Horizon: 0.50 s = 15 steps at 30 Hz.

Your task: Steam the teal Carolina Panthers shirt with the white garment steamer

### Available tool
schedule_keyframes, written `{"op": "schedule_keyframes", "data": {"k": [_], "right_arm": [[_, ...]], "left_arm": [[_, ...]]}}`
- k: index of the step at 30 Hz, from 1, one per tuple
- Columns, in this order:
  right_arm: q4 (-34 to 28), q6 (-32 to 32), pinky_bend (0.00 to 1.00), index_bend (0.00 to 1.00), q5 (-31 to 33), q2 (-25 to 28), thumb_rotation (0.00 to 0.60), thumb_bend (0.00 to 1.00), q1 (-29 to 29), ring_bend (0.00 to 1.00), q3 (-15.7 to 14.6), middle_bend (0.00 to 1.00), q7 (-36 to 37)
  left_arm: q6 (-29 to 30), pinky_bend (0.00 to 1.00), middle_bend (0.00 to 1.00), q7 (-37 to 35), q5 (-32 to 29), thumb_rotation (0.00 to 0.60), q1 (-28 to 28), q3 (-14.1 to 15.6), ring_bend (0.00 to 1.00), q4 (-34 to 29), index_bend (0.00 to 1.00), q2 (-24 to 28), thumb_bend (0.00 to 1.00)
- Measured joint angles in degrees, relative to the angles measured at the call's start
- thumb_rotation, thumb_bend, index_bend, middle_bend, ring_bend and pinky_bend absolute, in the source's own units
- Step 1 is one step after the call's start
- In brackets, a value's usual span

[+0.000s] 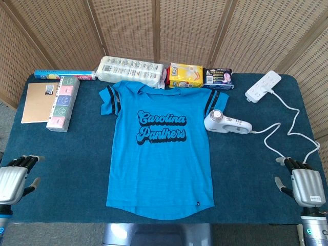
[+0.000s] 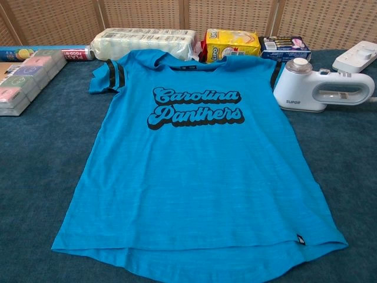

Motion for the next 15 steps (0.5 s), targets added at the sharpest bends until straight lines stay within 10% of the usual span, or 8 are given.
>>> {"op": "schedule_keyframes", "data": {"k": [15], "right_arm": [[-0.6,-0.6,0.45,0.32,0.3,0.1,0.6,0.33,0.1,0.44,-0.1,0.4,-1.1]], "left_arm": [[-4.8,0.39,0.35,-0.1,0.8,0.6,-2.9,0.3,0.32,0.6,0.31,-1.3,0.25]]}}
